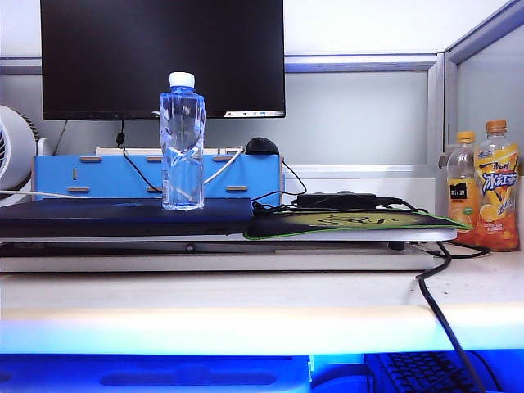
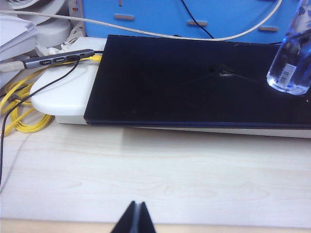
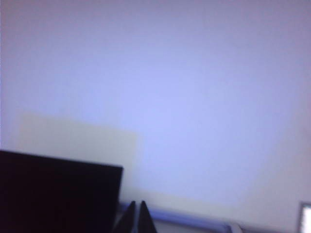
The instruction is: Pick up the mineral water bottle and place it on the laptop.
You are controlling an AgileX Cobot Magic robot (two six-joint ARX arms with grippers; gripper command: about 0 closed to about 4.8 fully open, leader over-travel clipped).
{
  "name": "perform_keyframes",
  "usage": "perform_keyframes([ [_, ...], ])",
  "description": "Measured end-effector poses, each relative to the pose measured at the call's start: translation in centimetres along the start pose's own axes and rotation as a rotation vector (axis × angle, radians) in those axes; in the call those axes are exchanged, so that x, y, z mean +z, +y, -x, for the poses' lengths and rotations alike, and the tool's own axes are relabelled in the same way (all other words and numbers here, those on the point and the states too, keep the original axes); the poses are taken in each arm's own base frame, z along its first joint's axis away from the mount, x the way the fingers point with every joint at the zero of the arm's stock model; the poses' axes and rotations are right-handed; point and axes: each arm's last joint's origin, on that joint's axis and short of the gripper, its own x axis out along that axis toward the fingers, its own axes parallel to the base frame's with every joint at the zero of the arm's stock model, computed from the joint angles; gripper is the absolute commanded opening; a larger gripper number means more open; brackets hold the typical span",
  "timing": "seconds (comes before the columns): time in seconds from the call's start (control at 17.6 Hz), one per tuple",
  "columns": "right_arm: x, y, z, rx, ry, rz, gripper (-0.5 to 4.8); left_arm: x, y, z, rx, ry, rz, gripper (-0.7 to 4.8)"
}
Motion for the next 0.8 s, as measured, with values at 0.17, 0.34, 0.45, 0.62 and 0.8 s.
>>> perform_keyframes([
  [0.17,-0.2,-0.9,1.9,-0.098,0.084,0.016,-0.05,0.0,0.0,0.0,0.0,0.0,0.0,-0.02],
  [0.34,-0.9,-1.1,2.7,-0.135,0.176,0.047,-0.05,0.0,0.0,0.0,0.0,0.0,0.0,-0.02],
  [0.45,-1.4,-1.0,2.8,-0.128,0.209,0.061,-0.05,0.0,0.0,0.0,0.0,0.0,0.0,-0.02],
  [0.62,-4.3,0.5,1.6,-0.118,0.235,0.073,-0.05,0.0,0.0,0.0,0.0,0.0,0.0,-0.02],
  [0.8,-9.6,2.9,0.7,-0.095,0.296,0.102,0.04,0.0,0.0,0.0,0.0,0.0,0.0,-0.02],
])
